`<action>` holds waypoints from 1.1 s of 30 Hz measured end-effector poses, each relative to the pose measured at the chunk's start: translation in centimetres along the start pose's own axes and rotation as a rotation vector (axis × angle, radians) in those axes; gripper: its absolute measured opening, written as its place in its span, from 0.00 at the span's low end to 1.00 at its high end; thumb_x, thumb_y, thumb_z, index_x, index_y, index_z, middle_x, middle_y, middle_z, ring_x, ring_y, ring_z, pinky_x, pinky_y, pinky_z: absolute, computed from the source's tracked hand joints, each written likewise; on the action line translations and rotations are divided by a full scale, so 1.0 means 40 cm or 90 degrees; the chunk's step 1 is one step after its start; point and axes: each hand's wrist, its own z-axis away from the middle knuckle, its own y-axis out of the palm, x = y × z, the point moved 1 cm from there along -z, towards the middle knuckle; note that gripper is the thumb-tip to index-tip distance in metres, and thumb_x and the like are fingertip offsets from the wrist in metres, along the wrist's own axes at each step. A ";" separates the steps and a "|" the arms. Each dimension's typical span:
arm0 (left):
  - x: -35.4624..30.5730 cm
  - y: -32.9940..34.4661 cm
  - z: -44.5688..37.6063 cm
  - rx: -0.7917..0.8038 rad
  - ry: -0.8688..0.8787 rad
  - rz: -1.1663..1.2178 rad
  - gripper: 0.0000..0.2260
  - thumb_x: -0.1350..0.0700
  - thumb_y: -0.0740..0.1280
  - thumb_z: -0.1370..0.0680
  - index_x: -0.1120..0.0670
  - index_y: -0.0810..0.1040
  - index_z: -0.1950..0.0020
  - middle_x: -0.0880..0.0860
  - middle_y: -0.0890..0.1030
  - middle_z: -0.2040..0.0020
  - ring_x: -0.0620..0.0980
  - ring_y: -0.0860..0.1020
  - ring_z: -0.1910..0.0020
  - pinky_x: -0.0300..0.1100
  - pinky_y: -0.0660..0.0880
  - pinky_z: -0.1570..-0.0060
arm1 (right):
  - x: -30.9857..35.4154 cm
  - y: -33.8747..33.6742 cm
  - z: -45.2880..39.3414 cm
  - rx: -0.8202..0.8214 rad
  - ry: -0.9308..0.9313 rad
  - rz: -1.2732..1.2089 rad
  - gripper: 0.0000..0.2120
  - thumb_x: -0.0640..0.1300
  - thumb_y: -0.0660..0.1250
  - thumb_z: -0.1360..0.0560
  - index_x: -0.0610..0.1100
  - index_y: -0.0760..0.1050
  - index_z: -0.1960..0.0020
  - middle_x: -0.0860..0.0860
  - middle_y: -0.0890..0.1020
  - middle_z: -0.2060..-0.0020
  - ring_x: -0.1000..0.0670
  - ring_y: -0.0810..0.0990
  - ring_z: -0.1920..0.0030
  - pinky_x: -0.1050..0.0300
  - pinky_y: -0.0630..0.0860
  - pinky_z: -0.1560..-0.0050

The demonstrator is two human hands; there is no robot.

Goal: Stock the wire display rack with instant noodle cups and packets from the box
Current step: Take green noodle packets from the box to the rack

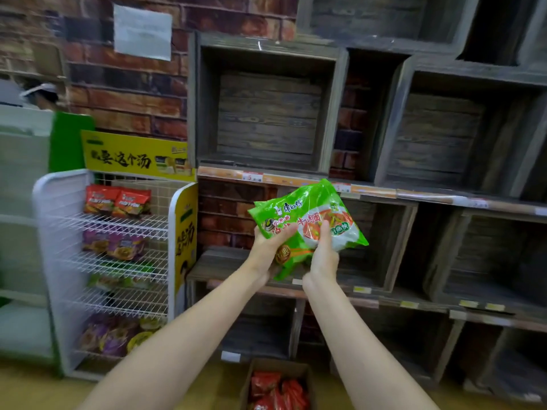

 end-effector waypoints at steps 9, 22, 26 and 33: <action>-0.154 -0.329 -0.007 -0.120 -0.018 -0.035 0.25 0.55 0.72 0.33 0.59 0.76 0.37 0.61 0.81 0.44 0.57 0.83 0.55 0.46 0.81 0.59 | -0.080 0.138 -0.048 0.228 0.006 0.265 0.16 0.55 0.62 0.23 0.48 0.68 0.40 0.47 0.78 0.47 0.51 0.77 0.53 0.55 0.71 0.55; -0.444 -0.929 0.002 -0.114 -0.146 -0.145 0.22 0.51 0.73 0.44 0.59 0.80 0.53 0.58 0.83 0.60 0.54 0.81 0.67 0.42 0.79 0.64 | -0.545 0.610 -0.060 0.534 0.298 0.413 0.16 0.49 0.56 0.20 0.42 0.80 0.53 0.46 0.85 0.60 0.48 0.84 0.60 0.55 0.81 0.58; -0.505 -1.128 0.014 -0.185 -0.169 -0.163 0.19 0.56 0.72 0.41 0.59 0.79 0.52 0.58 0.84 0.62 0.53 0.82 0.69 0.42 0.80 0.68 | -0.721 0.741 -0.071 0.569 0.273 0.524 0.07 0.46 0.70 0.30 0.46 0.79 0.53 0.46 0.83 0.61 0.47 0.79 0.62 0.41 0.77 0.48; -0.568 -1.394 0.009 -0.282 -0.182 -0.189 0.34 0.52 0.77 0.49 0.59 0.77 0.45 0.59 0.85 0.57 0.56 0.83 0.62 0.47 0.81 0.61 | -0.967 0.897 -0.087 0.561 0.224 0.593 0.04 0.45 0.66 0.23 0.45 0.77 0.53 0.52 0.85 0.66 0.53 0.83 0.67 0.58 0.78 0.67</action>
